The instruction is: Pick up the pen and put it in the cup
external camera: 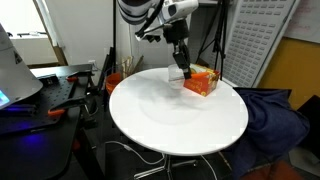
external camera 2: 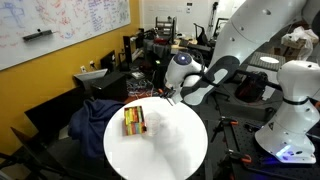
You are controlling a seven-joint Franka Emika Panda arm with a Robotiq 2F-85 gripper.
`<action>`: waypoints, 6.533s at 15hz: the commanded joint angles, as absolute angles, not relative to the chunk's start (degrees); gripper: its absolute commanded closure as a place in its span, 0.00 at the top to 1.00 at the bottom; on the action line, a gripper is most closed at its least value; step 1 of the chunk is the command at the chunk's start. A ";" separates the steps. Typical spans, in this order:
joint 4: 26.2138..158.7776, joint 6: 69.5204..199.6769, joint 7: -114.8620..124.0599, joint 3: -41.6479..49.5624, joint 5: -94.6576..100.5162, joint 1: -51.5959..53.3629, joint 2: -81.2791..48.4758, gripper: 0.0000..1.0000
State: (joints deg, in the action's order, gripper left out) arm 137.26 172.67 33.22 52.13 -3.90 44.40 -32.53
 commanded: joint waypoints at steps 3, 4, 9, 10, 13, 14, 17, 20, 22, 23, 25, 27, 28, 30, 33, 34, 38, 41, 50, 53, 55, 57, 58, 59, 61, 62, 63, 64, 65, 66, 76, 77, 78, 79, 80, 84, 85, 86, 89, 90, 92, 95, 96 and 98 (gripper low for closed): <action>140.23 175.09 33.91 63.61 -4.83 58.35 -33.44 0.04; 140.45 175.41 33.69 64.47 -5.28 59.76 -33.74 0.04; 141.02 177.68 33.05 65.96 -8.33 64.48 -35.89 0.04; 141.11 178.42 33.02 66.11 -9.12 65.15 -36.71 0.04; 141.59 181.41 33.11 66.74 -12.31 67.66 -40.25 0.04; 141.80 182.43 32.96 66.78 -13.55 68.25 -41.18 0.04; 142.39 185.42 32.76 67.23 -17.96 70.60 -45.07 0.04; 142.91 187.28 32.66 67.62 -22.62 72.99 -49.69 0.04; 143.05 187.54 32.72 67.90 -25.45 74.49 -52.48 0.04; 143.07 187.53 32.81 67.92 -26.66 75.14 -53.83 0.04; 143.01 187.43 33.18 67.90 -28.75 76.26 -56.50 0.04; 142.83 187.29 33.56 67.77 -30.45 77.18 -59.00 0.04; 142.75 187.32 33.60 67.60 -31.07 77.44 -59.96 0.04; 142.65 187.18 33.71 67.47 -32.15 78.19 -61.62 0.04; 142.56 188.73 33.63 66.57 -33.58 78.58 -62.72 0.04; 142.52 189.27 33.62 66.33 -34.16 78.70 -63.10 0.04; 142.43 192.72 32.71 64.78 -36.55 78.36 -61.95 0.04; 142.24 195.64 32.09 63.16 -39.24 77.77 -61.16 0.04; 139.44 198.65 36.69 61.06 -40.57 79.77 -62.29 0.04; 138.31 198.61 37.06 61.05 -40.51 80.31 -62.46 0.04; 138.60 198.56 36.86 60.66 -41.01 79.78 -62.41 0.04; 139.86 198.39 35.23 60.42 -41.54 79.01 -62.44 0.04; 140.33 198.31 35.12 60.48 -41.79 78.88 -62.74 0.04; 140.27 198.25 31.36 59.64 -44.98 78.11 -62.45 0.04; 140.57 198.01 30.42 59.29 -45.59 77.32 -62.54 0.04; 140.60 197.99 30.13 59.16 -45.95 77.12 -62.77 0.04; 140.42 197.99 29.34 58.86 -46.62 76.91 -62.78 0.04; 140.77 197.99 32.10 59.37 -43.72 77.06 -63.14 0.04; 140.52 197.99 32.25 59.34 -43.55 77.14 -63.30 0.04; 140.42 197.99 32.33 59.34 -43.34 77.16 -63.29 0.04; 138.39 197.99 33.21 59.58 -40.74 77.44 -62.85 0.04; 138.12 197.99 33.36 59.64 -40.52 77.50 -62.93 0.04; 137.95 197.99 33.34 59.59 -40.15 77.37 -62.75 0.04; 137.75 197.99 33.39 59.56 -39.82 77.28 -62.74 0.04; 137.66 197.99 33.44 59.52 -39.60 77.23 -62.75 0.04; 137.60 197.99 33.49 59.43 -38.95 77.07 -62.23 0.55; 137.56 197.99 33.59 59.41 -38.90 77.05 -62.20 0.62; 137.55 197.99 33.63 59.42 -38.93 77.06 -62.23 0.71; 137.90 197.99 33.60 59.55 -39.07 77.37 -62.10 0.92; 138.34 197.99 33.31 59.64 -39.15 77.47 -61.79 0.98; 139.07 197.99 32.83 59.74 -39.19 77.32 -60.99 1.00; 140.13 197.99 32.20 59.48 -38.97 75.76 -58.92 1.00; 140.58 197.99 32.00 59.42 -38.96 75.16 -58.24 1.00; 141.28 197.99 31.70 59.30 -38.38 73.75 -55.89 1.00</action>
State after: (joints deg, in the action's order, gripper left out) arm 139.45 197.99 32.82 59.17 -40.70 76.08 -62.28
